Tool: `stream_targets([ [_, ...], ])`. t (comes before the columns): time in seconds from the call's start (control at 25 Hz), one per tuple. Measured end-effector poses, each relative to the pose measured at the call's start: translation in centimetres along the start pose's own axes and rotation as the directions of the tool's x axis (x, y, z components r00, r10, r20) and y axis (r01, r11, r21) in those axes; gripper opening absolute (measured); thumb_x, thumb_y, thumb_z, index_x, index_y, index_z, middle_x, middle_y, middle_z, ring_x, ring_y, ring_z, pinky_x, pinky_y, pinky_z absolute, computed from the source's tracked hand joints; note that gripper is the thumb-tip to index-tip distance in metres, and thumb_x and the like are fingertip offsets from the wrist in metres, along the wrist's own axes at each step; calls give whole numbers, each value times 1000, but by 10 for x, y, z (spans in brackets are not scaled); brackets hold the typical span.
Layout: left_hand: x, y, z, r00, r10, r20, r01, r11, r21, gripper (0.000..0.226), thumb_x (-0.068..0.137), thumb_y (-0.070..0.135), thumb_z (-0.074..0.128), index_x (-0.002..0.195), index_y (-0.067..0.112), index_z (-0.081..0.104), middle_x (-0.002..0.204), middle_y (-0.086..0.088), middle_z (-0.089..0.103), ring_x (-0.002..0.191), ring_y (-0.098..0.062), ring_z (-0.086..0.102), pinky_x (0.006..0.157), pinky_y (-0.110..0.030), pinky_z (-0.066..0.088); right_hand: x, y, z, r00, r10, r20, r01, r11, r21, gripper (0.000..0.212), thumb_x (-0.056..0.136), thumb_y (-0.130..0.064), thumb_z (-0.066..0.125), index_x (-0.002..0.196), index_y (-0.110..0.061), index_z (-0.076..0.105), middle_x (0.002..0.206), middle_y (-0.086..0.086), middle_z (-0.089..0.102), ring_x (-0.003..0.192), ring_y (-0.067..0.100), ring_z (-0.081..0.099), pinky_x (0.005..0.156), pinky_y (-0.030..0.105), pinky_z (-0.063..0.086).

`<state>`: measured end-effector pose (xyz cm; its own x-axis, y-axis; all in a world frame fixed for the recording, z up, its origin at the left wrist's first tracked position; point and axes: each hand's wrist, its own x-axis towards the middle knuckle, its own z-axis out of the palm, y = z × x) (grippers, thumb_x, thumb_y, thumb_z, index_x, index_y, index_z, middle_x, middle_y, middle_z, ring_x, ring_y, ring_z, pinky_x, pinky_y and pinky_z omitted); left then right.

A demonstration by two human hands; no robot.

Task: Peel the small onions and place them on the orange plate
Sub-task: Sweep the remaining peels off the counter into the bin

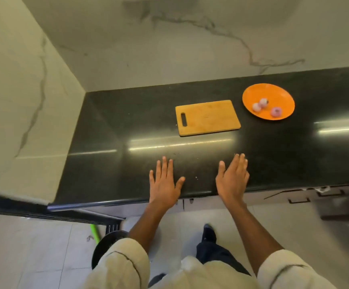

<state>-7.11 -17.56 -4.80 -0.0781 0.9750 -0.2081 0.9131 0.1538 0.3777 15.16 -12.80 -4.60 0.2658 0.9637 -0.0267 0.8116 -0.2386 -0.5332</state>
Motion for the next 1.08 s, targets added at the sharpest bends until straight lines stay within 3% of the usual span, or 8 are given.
stream_targets([
  [0.12,0,-1,8,998,-28,-60,28,1000,-8,70,113,54,23,171,25,-3,177,3,-18,164,-16,-16,133,-47,-7,-14,-7,11,997,-16,76,27,988,-151,73,111,-50,24,166,-3,14,175,19,7,162,35,11,129,56,22],
  [0.2,3,-3,10,994,-45,-99,30,989,-147,63,115,44,28,172,24,10,179,5,-4,165,-11,-8,135,-48,-1,-37,-40,38,954,-216,207,247,959,-139,71,111,-47,19,166,-3,14,175,19,7,162,35,9,130,53,20],
  [0.32,3,-15,3,991,-70,-114,15,907,-421,60,112,39,32,169,23,27,177,8,15,164,-7,6,135,-45,6,-40,-63,43,816,-478,325,437,878,193,62,113,-39,26,167,-10,18,176,9,12,163,22,7,132,49,17],
  [0.52,-1,-28,-7,995,-6,-103,-23,961,-276,56,115,33,38,169,22,27,178,4,14,165,-13,5,135,-44,8,-14,-20,25,981,-143,131,165,970,-180,68,111,-45,29,167,-8,15,176,13,8,163,29,8,129,54,23],
  [0.72,0,-38,-11,995,53,-81,-77,941,-329,55,115,32,41,168,24,29,177,5,19,165,-11,7,135,-47,13,-38,-65,50,770,-514,378,524,848,85,61,114,-41,28,168,-17,16,177,2,9,163,17,5,132,49,13],
  [0.88,8,-50,-27,993,38,-109,-69,952,-298,56,114,33,44,168,23,30,177,4,20,165,-15,8,135,-46,10,0,-46,25,975,-180,134,188,981,-56,64,111,-42,36,166,-14,19,175,9,18,162,26,14,130,54,20],
  [0.96,16,-53,-33,993,-4,-115,-26,965,-261,59,114,36,43,169,22,27,178,3,17,166,-17,5,134,-47,7,15,-32,21,997,-8,72,18,989,-144,69,112,-47,30,167,-8,14,176,13,10,163,29,9,130,55,17],
  [1.08,35,-56,-35,999,1,-54,-11,982,-188,64,114,44,39,171,21,19,180,2,8,166,-17,0,135,-48,4,10,-55,38,977,-120,175,158,962,-222,74,110,-52,24,167,-7,9,176,14,5,163,30,6,131,53,16],
])
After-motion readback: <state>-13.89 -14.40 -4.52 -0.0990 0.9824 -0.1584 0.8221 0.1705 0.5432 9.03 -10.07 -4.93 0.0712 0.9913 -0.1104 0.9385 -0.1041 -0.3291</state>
